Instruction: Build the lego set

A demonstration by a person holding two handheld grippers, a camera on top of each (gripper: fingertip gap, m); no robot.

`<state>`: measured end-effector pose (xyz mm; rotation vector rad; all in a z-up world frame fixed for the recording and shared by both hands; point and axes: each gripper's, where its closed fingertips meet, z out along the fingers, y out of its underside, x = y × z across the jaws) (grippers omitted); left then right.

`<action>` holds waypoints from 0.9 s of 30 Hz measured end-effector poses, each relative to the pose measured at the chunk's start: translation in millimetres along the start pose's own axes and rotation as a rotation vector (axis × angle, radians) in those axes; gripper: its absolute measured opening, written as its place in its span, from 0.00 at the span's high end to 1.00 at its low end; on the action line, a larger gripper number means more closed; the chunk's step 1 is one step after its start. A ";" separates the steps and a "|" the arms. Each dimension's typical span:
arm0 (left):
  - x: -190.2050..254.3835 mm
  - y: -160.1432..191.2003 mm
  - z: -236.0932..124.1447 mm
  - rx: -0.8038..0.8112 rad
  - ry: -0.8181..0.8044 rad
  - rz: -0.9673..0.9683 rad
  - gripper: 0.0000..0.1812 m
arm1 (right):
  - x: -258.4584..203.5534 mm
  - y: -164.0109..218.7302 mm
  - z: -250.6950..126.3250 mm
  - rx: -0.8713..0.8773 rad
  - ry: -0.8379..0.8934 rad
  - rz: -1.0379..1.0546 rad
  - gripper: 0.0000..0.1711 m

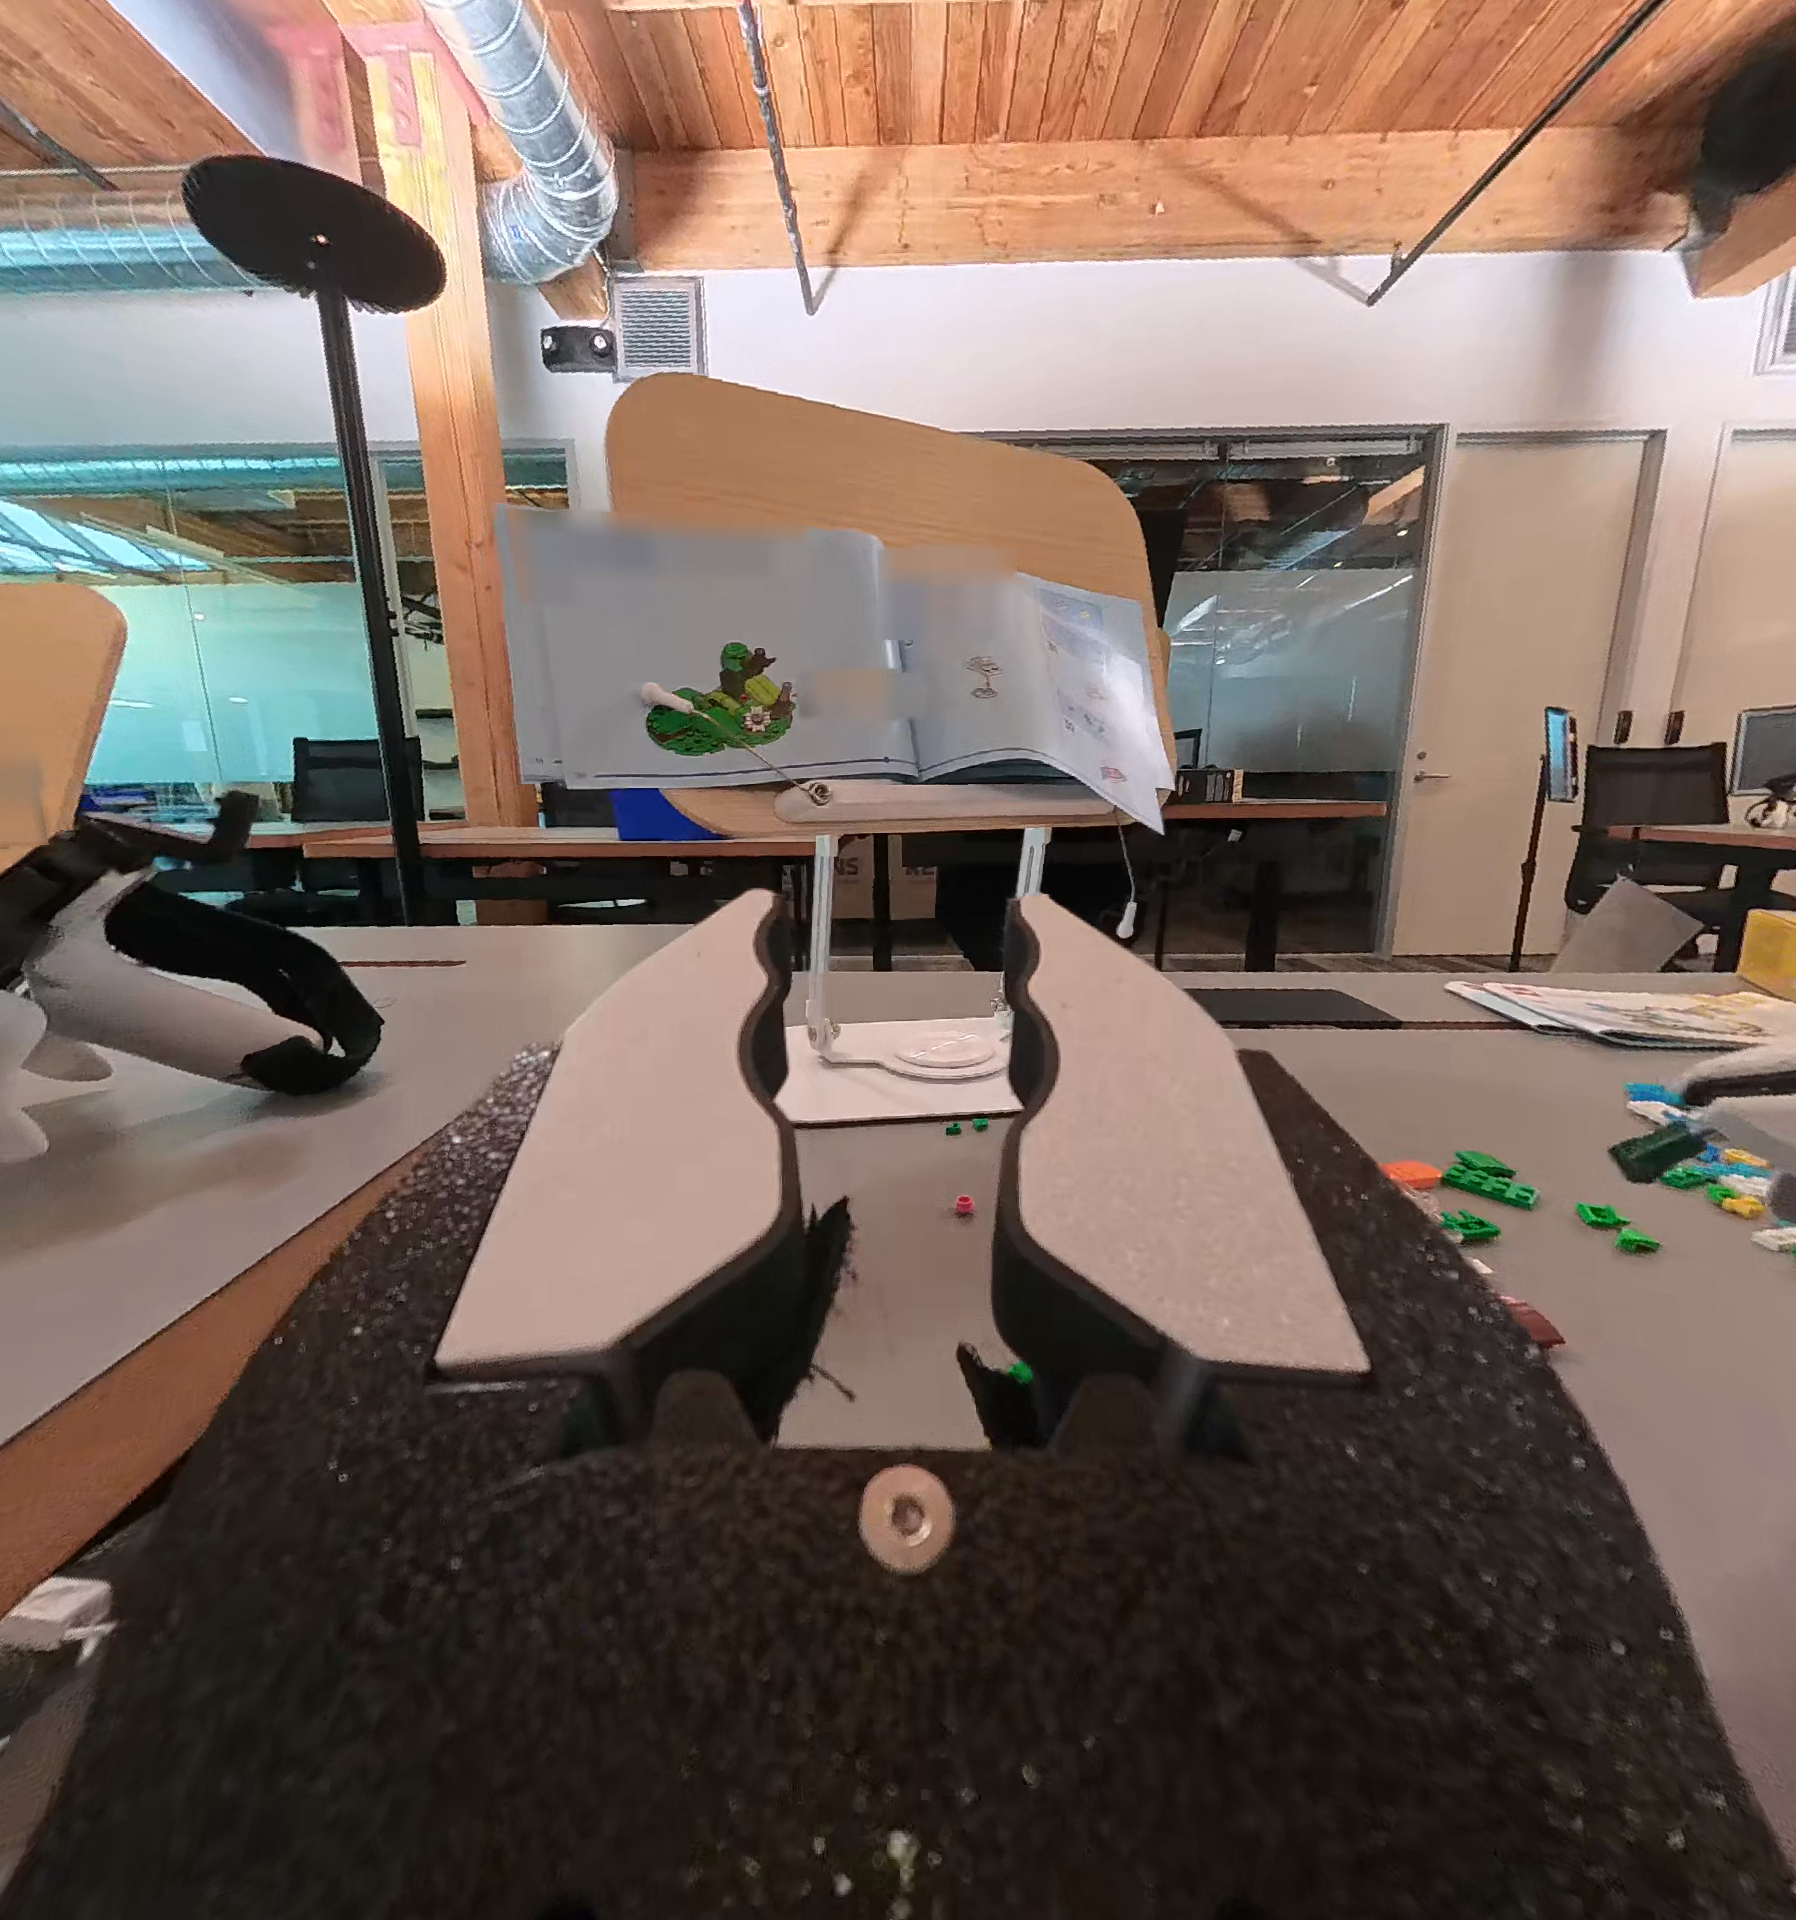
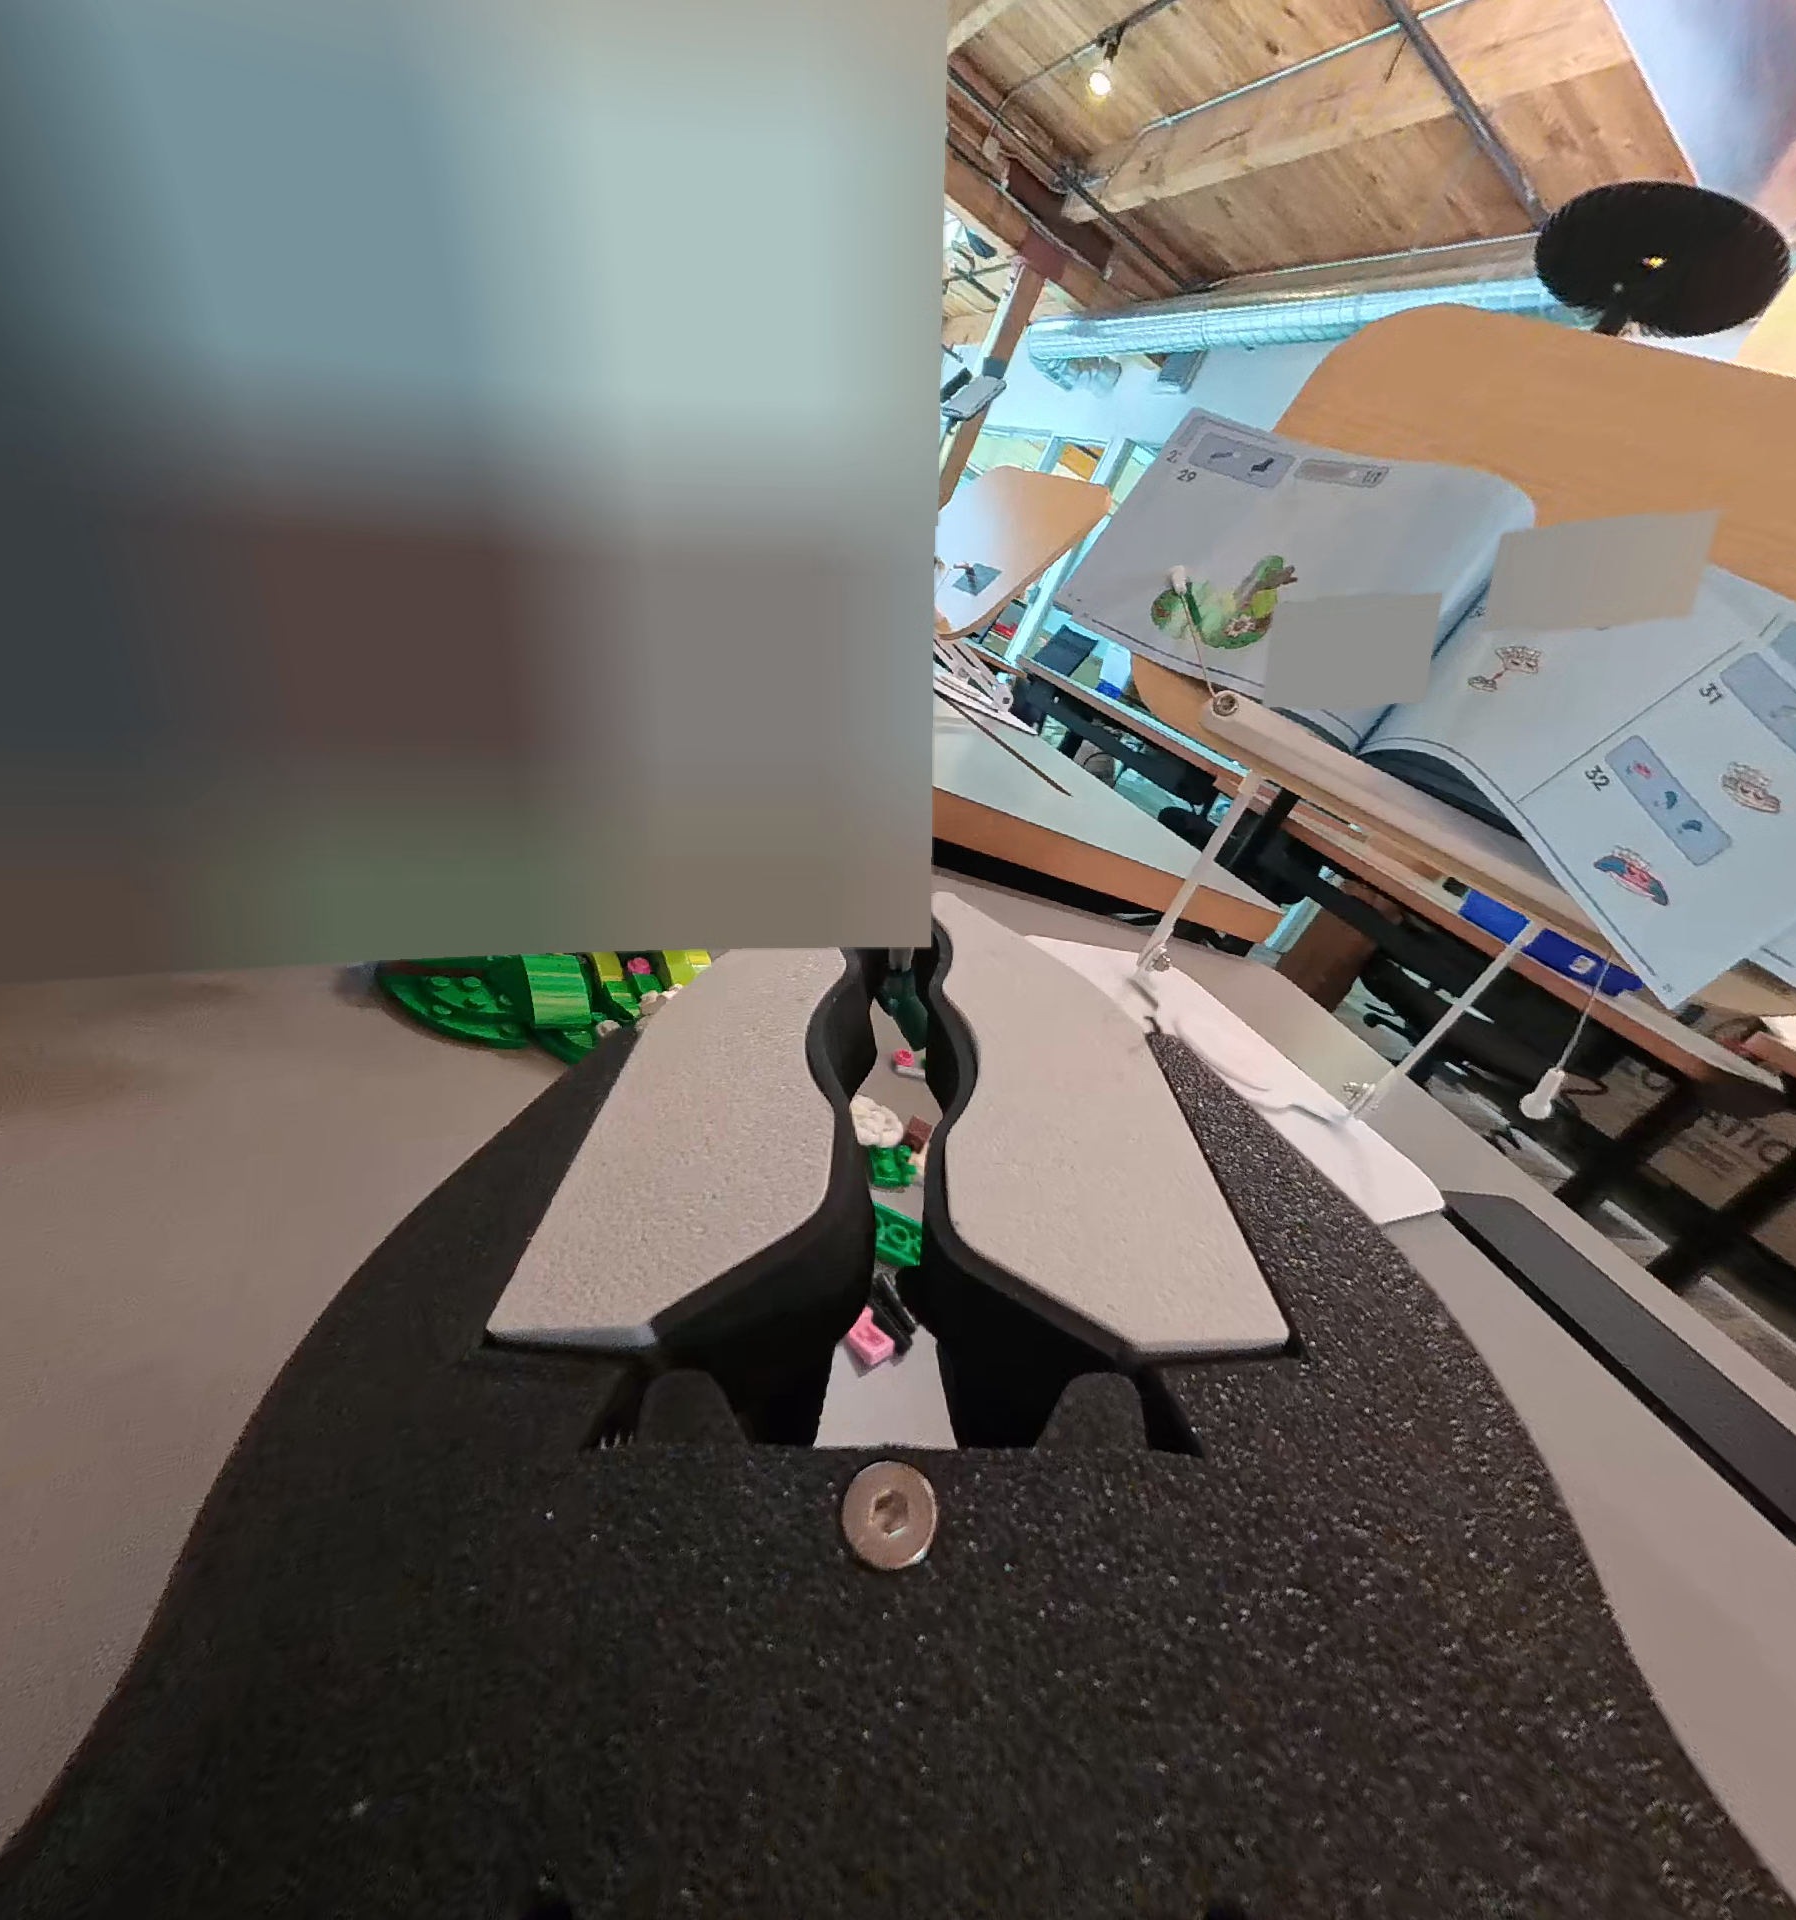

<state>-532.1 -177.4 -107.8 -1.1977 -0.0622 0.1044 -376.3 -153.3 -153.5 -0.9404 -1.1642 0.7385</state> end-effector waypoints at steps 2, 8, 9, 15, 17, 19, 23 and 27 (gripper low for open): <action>-4.9 0.9 -1.0 0.000 -0.008 -0.032 0.79 | 0.8 -0.4 -0.9 0.006 -0.001 0.016 0.98; -27.8 -9.2 -12.8 0.044 -0.090 0.003 0.83 | 4.0 0.3 -2.4 0.009 0.005 0.049 0.98; -32.1 -8.7 -13.8 0.031 -0.107 0.030 0.84 | 4.0 1.1 -2.1 0.007 0.003 0.054 0.98; -30.3 5.8 -8.1 -0.050 -0.066 0.011 0.81 | 7.7 2.9 -1.9 0.008 0.009 0.090 0.98; -27.2 10.6 -5.8 -0.075 -0.044 0.007 0.79 | 7.7 4.4 0.0 0.004 0.004 0.101 0.98; -22.7 12.6 -4.8 -0.082 -0.011 -0.012 0.79 | 6.5 6.3 1.9 -0.006 -0.007 0.108 0.98; -17.4 13.6 -7.4 -0.081 0.024 -0.059 0.73 | 4.7 4.7 1.0 0.007 -0.025 0.117 0.98; 15.5 4.2 -20.6 -0.062 0.129 -0.039 0.69 | -8.2 -8.0 -2.0 0.093 -0.143 0.184 0.98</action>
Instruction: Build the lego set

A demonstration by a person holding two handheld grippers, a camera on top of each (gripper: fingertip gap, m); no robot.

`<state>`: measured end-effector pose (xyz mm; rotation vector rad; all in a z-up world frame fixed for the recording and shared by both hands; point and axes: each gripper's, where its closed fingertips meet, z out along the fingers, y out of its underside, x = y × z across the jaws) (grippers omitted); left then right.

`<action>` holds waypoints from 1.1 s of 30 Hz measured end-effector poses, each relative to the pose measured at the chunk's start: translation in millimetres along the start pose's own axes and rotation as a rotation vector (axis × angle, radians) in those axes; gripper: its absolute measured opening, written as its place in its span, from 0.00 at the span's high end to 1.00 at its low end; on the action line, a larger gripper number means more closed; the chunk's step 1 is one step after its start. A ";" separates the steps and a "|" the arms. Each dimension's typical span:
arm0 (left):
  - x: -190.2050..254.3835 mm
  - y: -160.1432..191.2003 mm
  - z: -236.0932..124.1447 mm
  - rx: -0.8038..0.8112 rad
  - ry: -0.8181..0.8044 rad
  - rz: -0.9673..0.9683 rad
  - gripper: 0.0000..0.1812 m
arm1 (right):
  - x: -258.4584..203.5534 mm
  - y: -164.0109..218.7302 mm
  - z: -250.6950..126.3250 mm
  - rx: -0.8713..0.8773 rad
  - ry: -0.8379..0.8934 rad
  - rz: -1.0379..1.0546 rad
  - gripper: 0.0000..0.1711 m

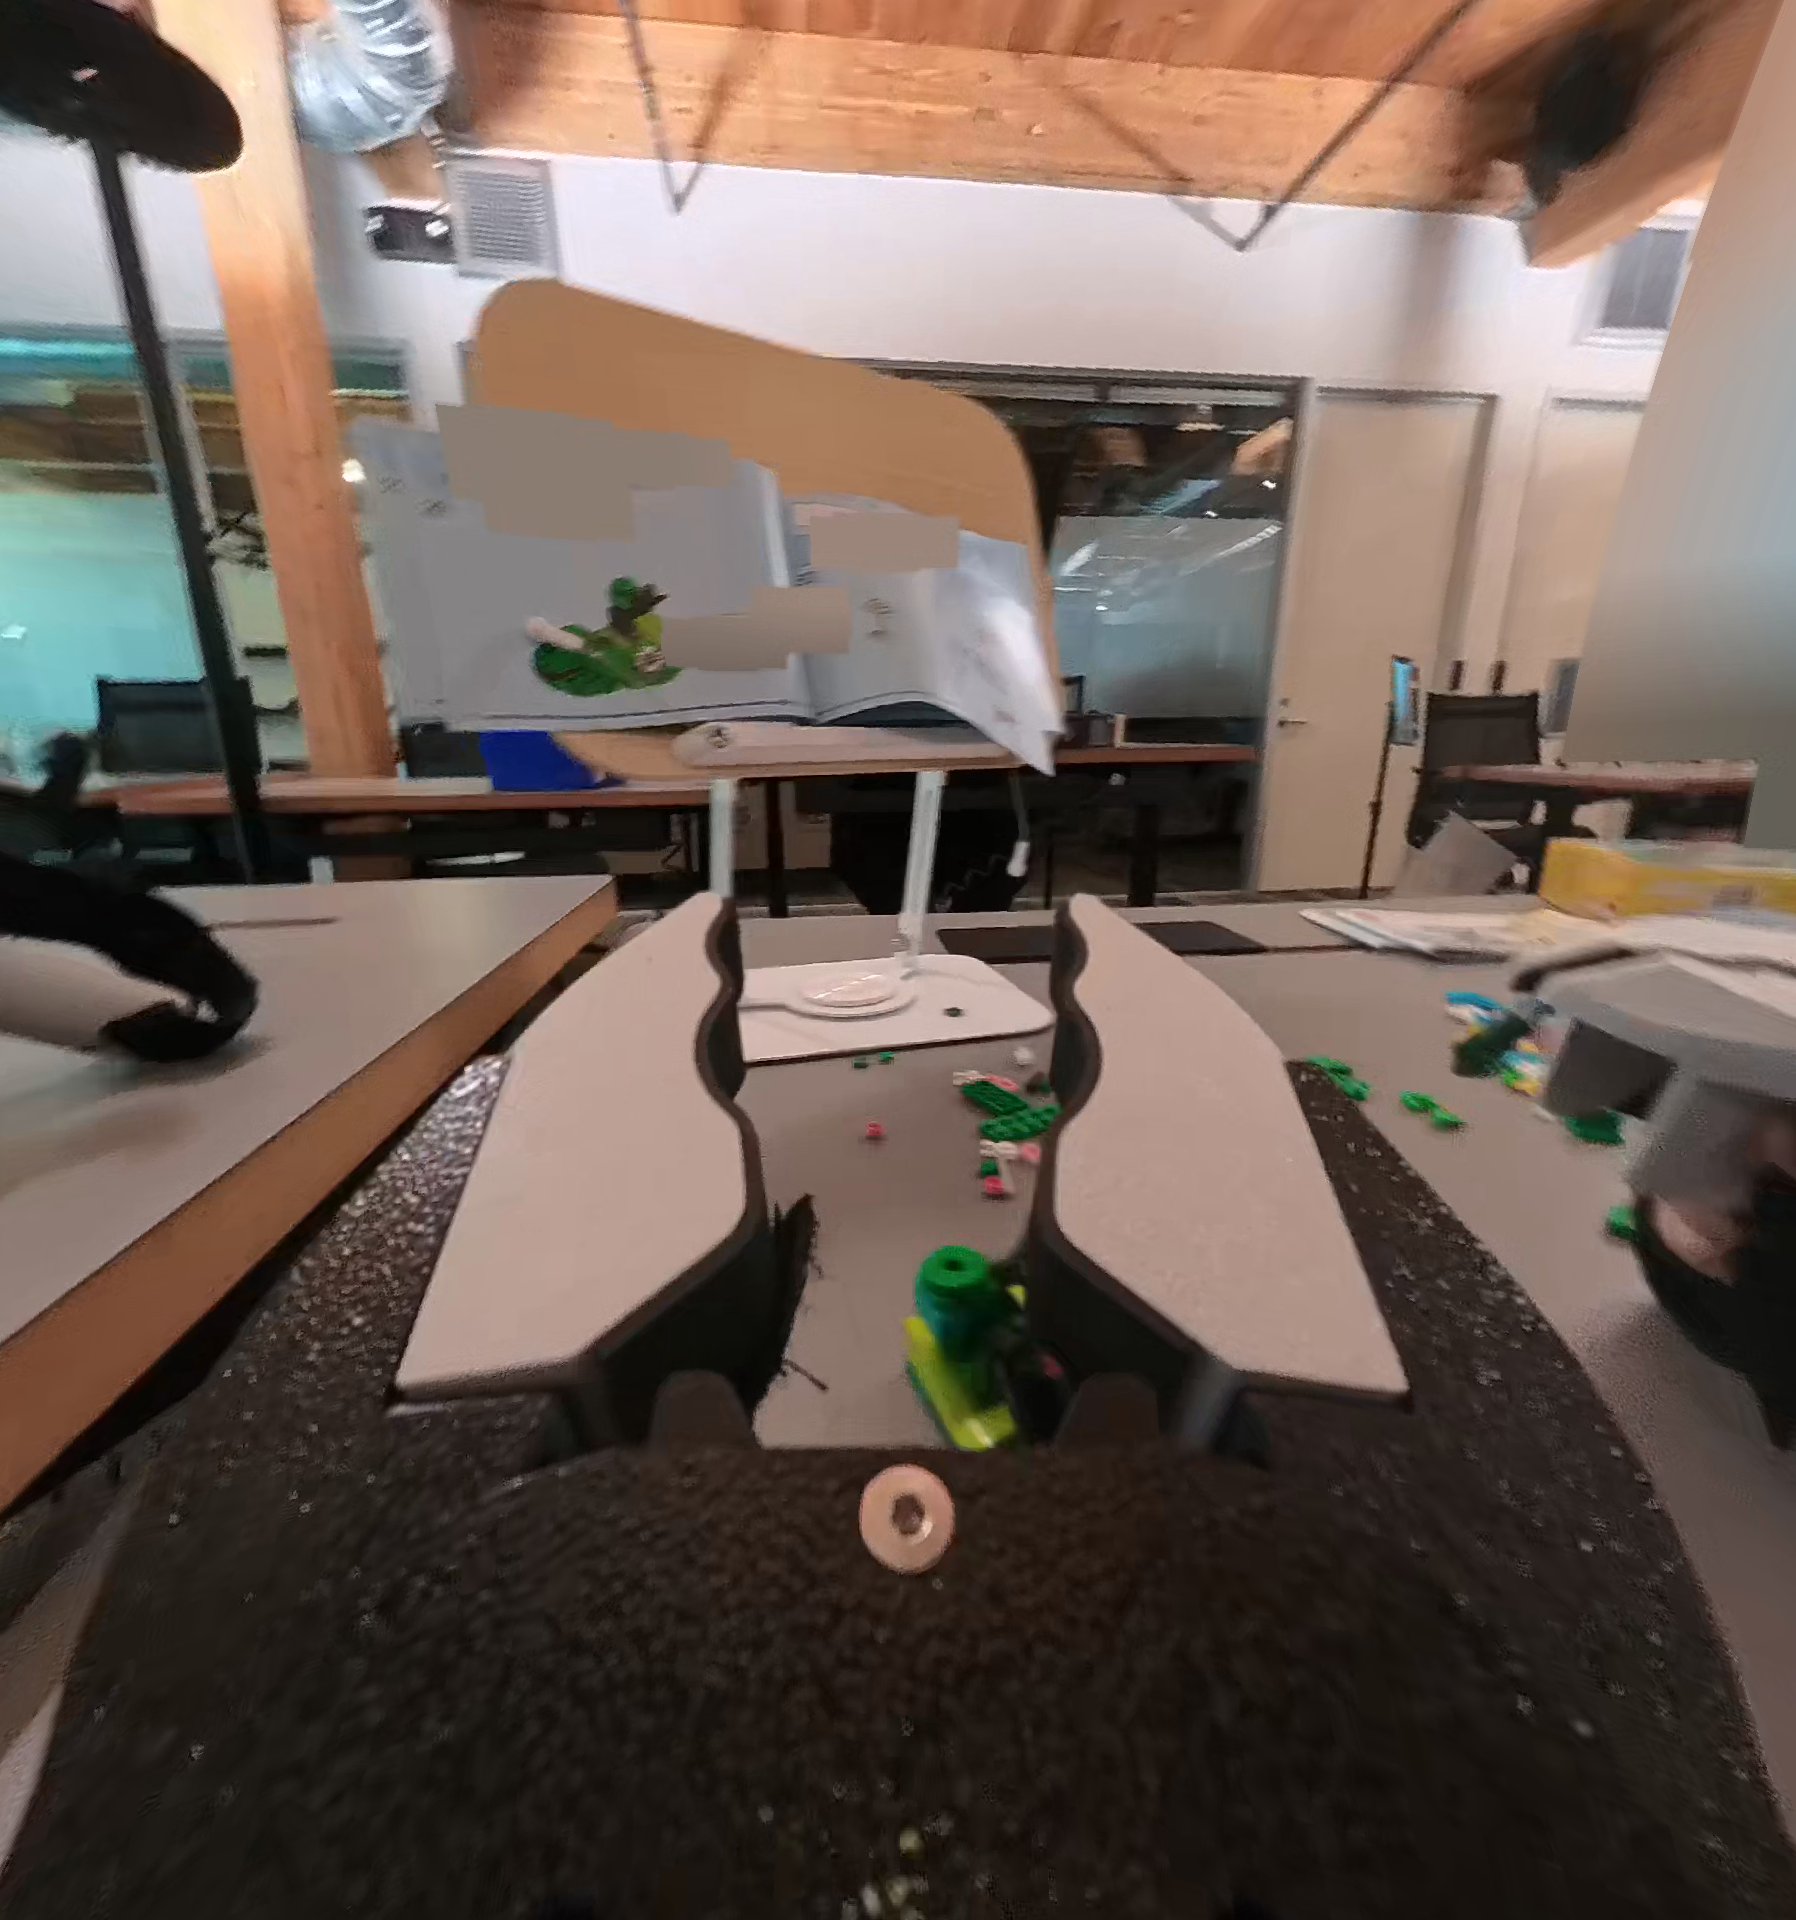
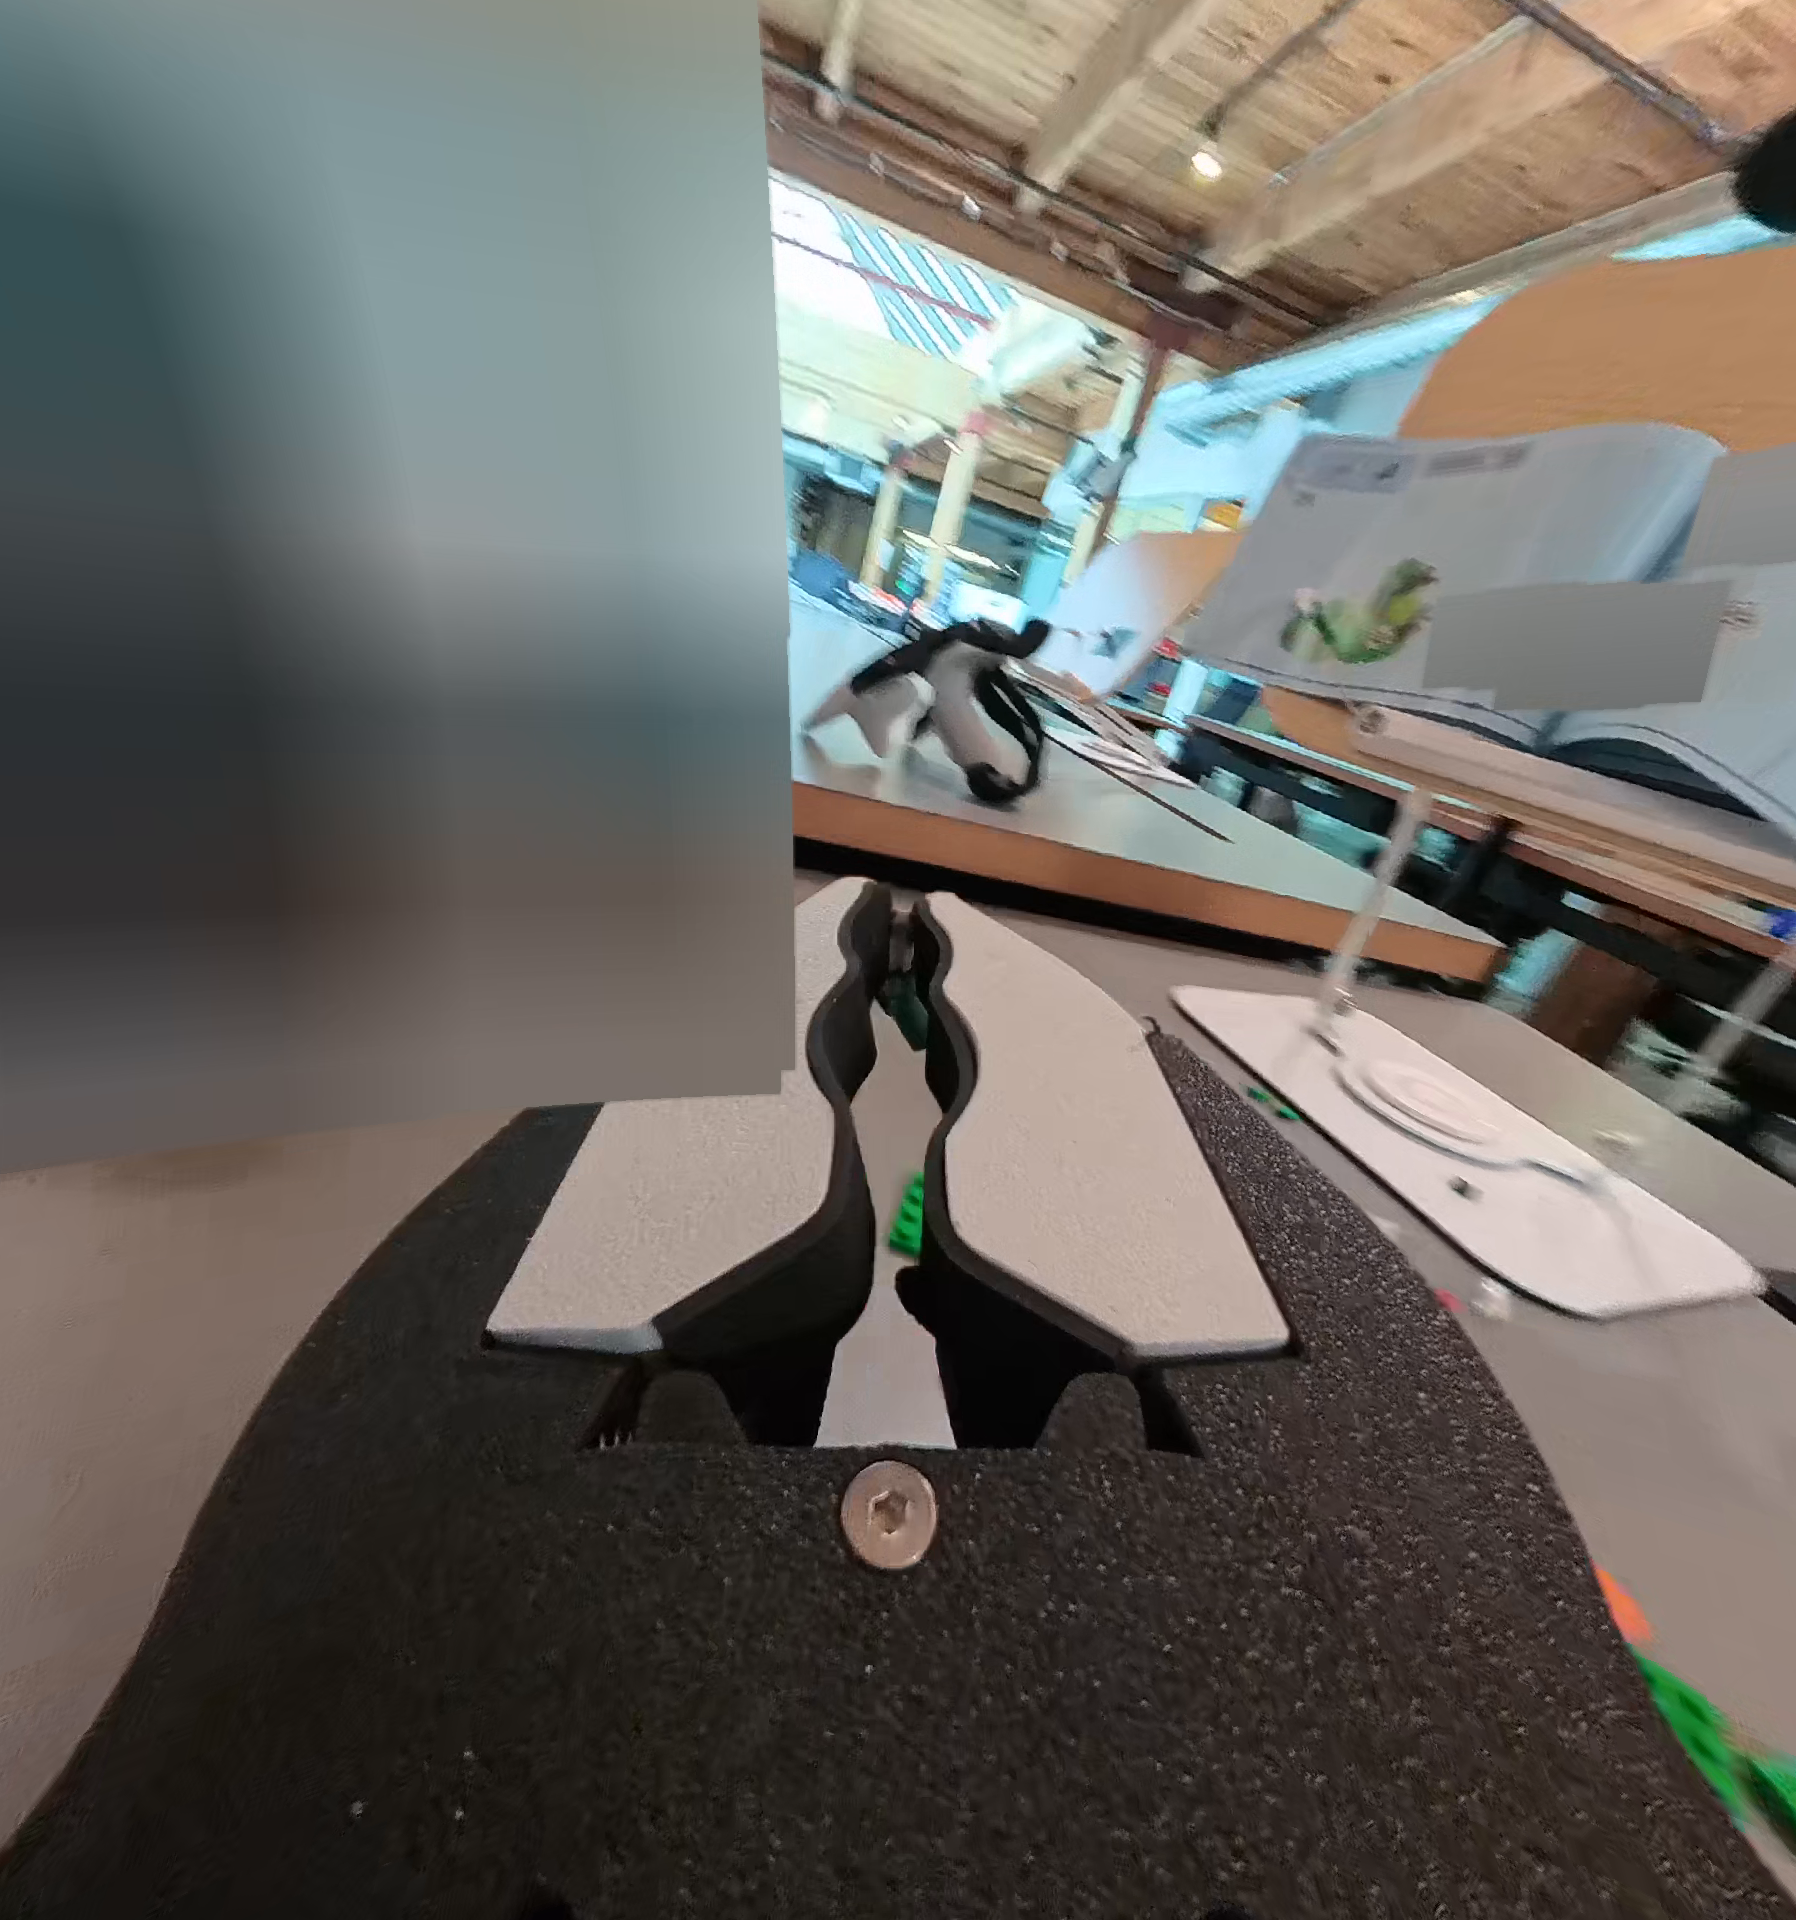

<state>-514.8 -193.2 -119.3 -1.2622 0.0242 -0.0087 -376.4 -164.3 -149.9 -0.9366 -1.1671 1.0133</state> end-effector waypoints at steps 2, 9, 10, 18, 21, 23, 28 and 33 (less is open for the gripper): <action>32.5 -2.9 -6.7 -0.003 0.081 0.089 0.70 | -16.3 -8.3 -0.4 0.066 -0.143 0.087 0.98; 136.3 29.2 -14.0 -0.184 0.560 0.154 0.75 | -32.5 -30.5 -10.9 0.227 -0.460 0.468 0.98; 141.4 28.6 -15.0 -0.178 0.576 0.155 0.76 | -33.0 -30.5 -11.1 0.226 -0.470 0.475 0.98; 154.7 30.6 -18.5 -0.152 0.585 0.289 0.96 | -42.9 -31.6 -11.4 0.211 -0.548 0.498 0.98; 148.0 27.1 -15.9 -0.105 0.469 0.472 0.96 | -41.9 -32.1 -11.0 0.216 -0.542 0.509 0.98; 129.5 24.5 -10.2 -0.096 0.255 0.696 0.96 | -36.2 -30.6 -8.7 0.216 -0.481 0.502 0.91; 122.4 30.6 -6.7 -0.119 0.068 1.102 0.96 | -29.1 -12.6 2.9 0.063 -0.374 0.572 0.88; 116.2 32.6 -5.5 -0.145 0.029 1.170 0.96 | -42.0 1.9 10.1 -0.088 -0.441 0.762 0.93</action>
